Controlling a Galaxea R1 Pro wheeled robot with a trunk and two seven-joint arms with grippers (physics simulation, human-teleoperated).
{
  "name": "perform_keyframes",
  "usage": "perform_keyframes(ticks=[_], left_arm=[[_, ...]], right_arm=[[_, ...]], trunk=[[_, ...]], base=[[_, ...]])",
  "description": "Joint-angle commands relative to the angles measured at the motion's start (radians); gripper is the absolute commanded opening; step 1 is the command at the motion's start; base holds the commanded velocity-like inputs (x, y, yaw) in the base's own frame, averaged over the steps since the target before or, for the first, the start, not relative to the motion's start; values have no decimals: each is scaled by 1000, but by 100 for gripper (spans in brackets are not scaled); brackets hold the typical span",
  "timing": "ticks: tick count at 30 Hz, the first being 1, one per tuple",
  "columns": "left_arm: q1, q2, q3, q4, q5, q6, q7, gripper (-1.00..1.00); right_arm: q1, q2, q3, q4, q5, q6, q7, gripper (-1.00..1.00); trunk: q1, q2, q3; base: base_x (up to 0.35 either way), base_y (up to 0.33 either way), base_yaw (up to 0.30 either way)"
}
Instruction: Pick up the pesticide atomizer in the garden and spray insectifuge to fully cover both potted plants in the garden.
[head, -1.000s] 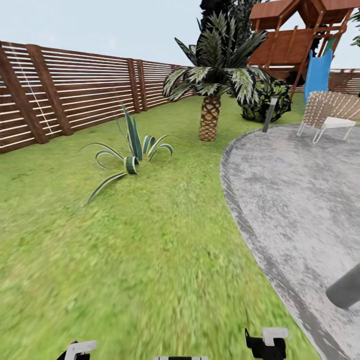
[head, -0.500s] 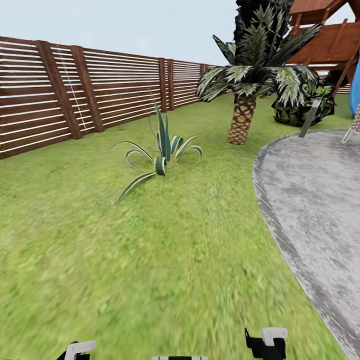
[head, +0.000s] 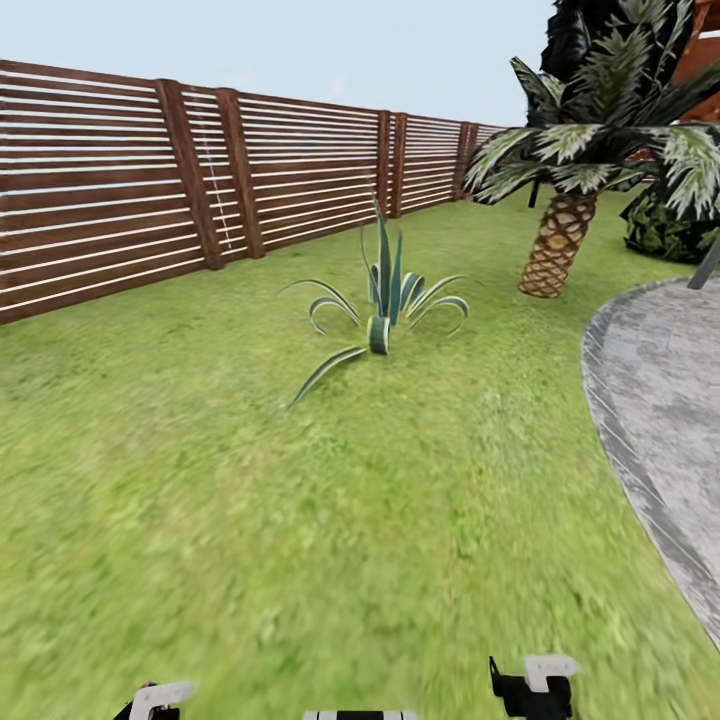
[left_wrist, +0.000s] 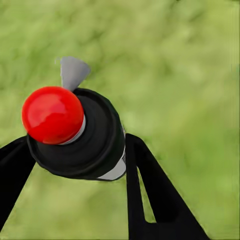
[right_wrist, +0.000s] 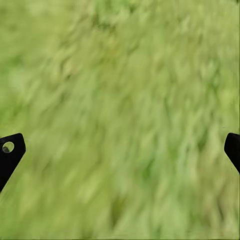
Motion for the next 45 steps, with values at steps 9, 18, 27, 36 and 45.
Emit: perform_keyframes(ticks=[9,18,27,36,45], left_arm=[[-1,0,6,2,-11,-6,2,-100],[0,1,6,2,-11,-7,2,-100],[0,1,6,2,-11,-7,2,-100],[1,1,6,2,-11,-8,2,-100],[11,2,6,1,-12,-11,0,-100]], right_arm=[[0,0,10,1,-5,-2,-4,100],[0,0,10,2,-4,-2,-4,100],[0,0,10,2,-4,-1,-4,100],[0,0,10,2,-5,-2,-6,100],[4,-10,10,2,-4,-2,-3,100]], trunk=[[0,0,-7],[0,0,-13],[0,0,-20],[0,0,-26],[0,0,-28]], base=[[229,280,271],[238,277,269],[238,276,268],[240,268,268],[305,141,97]])
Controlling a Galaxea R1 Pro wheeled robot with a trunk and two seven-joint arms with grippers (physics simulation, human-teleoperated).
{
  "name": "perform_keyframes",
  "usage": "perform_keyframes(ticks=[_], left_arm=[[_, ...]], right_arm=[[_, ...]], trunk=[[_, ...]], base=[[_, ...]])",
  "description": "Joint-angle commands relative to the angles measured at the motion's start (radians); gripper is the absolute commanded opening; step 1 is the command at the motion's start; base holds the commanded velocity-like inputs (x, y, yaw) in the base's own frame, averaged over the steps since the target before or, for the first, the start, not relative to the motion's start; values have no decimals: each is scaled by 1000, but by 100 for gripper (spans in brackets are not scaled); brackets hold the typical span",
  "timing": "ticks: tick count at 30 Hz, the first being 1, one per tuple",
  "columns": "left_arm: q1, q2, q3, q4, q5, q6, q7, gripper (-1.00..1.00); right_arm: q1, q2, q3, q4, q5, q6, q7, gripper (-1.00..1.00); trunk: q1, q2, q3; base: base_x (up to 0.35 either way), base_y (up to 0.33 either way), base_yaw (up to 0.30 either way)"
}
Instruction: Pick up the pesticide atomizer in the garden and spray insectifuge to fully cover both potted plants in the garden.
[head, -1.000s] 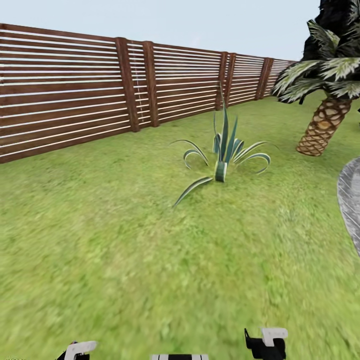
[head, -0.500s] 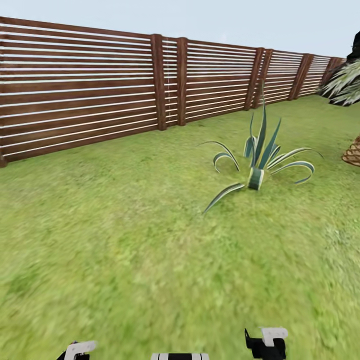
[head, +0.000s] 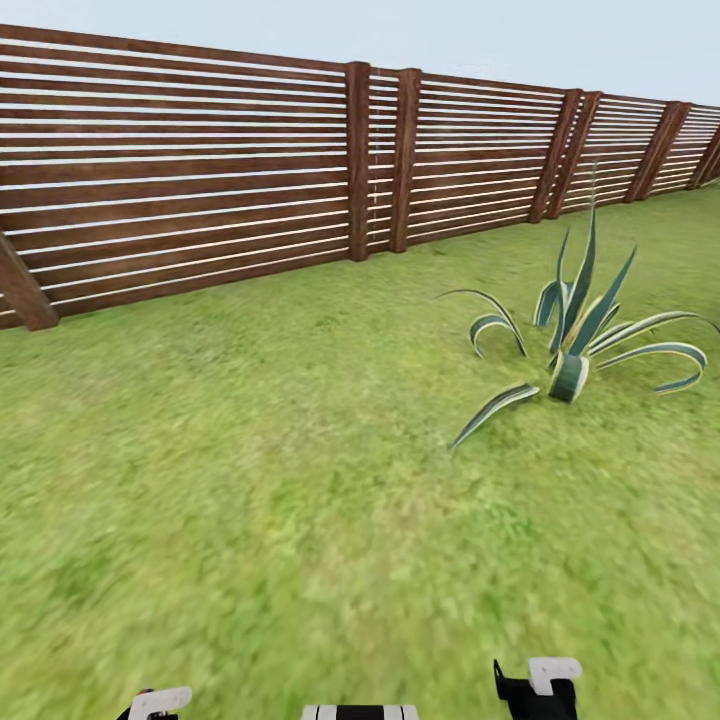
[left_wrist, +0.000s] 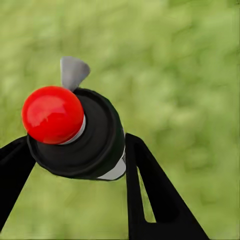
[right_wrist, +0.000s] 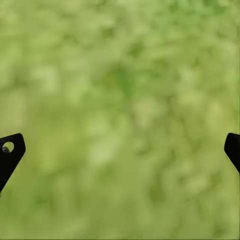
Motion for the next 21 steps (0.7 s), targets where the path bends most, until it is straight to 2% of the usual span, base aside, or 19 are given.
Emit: perform_keyframes(ticks=[1,21], left_arm=[[-1,0,6,1,-11,-5,2,-100],[0,1,5,1,-11,-5,2,-100]], right_arm=[[4,-1,9,0,-5,-2,-4,100],[17,-2,11,0,-5,-1,-4,100]], trunk=[[0,0,-1],[0,0,-1]], base=[[335,29,4],[338,1,0]])
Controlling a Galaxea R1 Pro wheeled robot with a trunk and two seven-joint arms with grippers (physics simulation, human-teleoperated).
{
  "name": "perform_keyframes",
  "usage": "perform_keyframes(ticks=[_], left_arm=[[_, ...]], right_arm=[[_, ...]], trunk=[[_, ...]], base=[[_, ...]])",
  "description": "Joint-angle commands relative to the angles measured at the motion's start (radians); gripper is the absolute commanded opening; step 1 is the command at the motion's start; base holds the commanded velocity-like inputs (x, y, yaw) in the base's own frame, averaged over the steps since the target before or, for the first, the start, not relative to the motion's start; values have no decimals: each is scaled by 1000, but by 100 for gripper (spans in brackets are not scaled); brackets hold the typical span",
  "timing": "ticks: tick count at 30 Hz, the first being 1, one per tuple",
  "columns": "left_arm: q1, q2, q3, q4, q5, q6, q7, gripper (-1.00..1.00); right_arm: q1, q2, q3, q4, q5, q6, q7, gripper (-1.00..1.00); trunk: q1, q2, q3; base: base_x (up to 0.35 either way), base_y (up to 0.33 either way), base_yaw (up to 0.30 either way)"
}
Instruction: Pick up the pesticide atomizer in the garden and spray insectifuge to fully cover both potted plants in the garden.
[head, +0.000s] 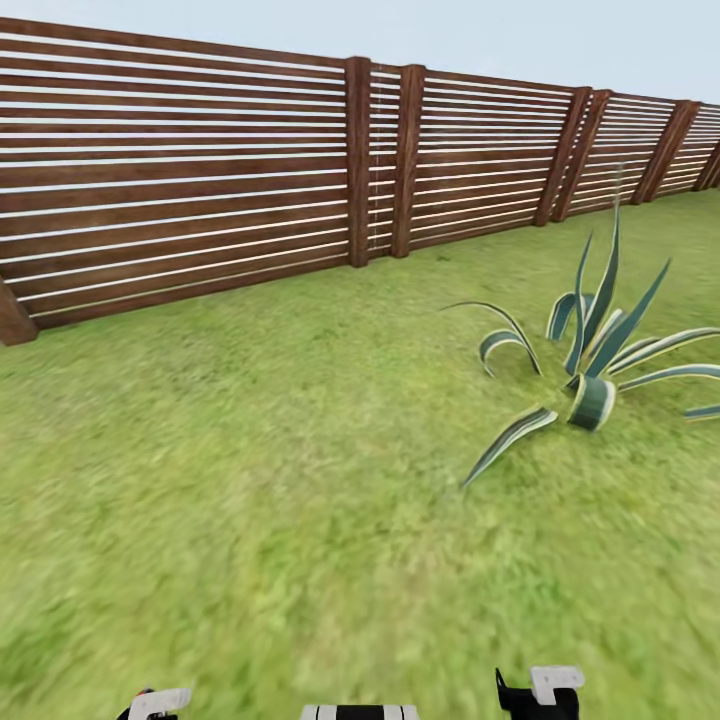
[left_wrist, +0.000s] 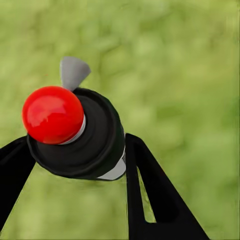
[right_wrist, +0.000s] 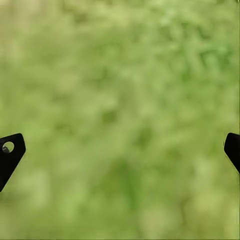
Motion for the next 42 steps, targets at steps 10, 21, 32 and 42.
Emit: perform_keyframes(ticks=[10,21,32,42], left_arm=[[-1,-1,6,2,-11,-5,2,-100],[-1,0,6,2,-11,-5,2,-100],[-1,2,6,1,-11,-3,2,-100],[-1,0,6,1,-11,-5,2,-100]], right_arm=[[0,5,9,0,-7,0,-5,100],[0,6,9,-1,-13,0,-9,100],[0,6,9,-2,-12,0,-5,100],[0,6,9,-2,-11,0,-7,100]], trunk=[[0,0,-1],[0,0,-1],[0,0,-1],[0,0,-1]], base=[[339,0,0],[339,0,0],[340,0,0],[339,0,0]])
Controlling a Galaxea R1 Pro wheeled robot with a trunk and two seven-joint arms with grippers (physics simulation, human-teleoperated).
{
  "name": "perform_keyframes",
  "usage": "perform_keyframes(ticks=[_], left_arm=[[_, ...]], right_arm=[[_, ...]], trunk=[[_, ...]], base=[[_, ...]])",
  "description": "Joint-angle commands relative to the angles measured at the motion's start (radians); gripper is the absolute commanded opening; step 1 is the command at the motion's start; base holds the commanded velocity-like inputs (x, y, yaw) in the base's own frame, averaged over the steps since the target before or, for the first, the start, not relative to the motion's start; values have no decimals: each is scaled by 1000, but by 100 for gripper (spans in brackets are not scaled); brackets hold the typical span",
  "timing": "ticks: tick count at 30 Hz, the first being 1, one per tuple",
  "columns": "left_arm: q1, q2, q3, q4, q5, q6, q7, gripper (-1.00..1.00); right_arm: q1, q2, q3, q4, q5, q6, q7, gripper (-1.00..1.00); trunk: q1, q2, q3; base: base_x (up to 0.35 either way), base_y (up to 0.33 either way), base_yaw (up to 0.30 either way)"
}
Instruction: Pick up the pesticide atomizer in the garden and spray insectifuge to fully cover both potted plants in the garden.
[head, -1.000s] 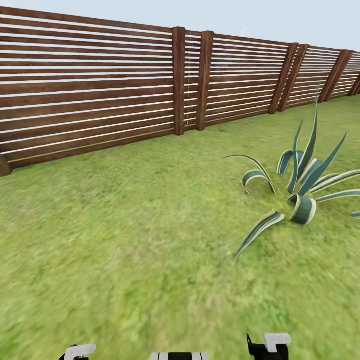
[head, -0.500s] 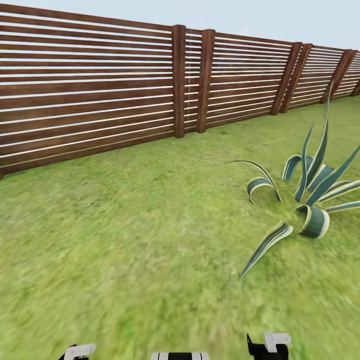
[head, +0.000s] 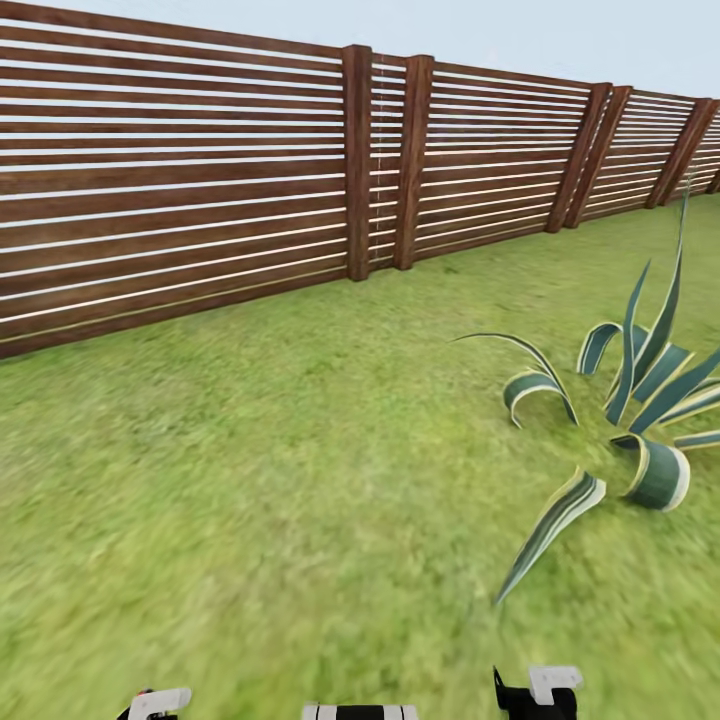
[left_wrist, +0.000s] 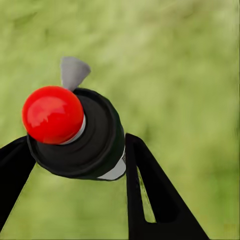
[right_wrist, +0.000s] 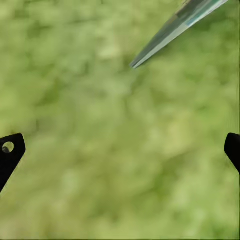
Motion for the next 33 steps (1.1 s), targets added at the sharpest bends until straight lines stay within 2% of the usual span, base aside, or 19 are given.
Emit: perform_keyframes(ticks=[1,9,33], left_arm=[[-1,0,6,1,-11,-5,2,-100],[-1,0,6,1,-11,-5,2,-100],[-1,0,6,1,-11,-5,2,-100]], right_arm=[[0,0,9,0,-6,-2,-4,100],[0,0,9,0,-7,-2,-4,100],[0,3,9,1,-5,-2,-6,100]], trunk=[[0,0,-1],[0,0,-1],[0,0,-1]], base=[[339,0,0],[339,14,0],[340,91,0]])
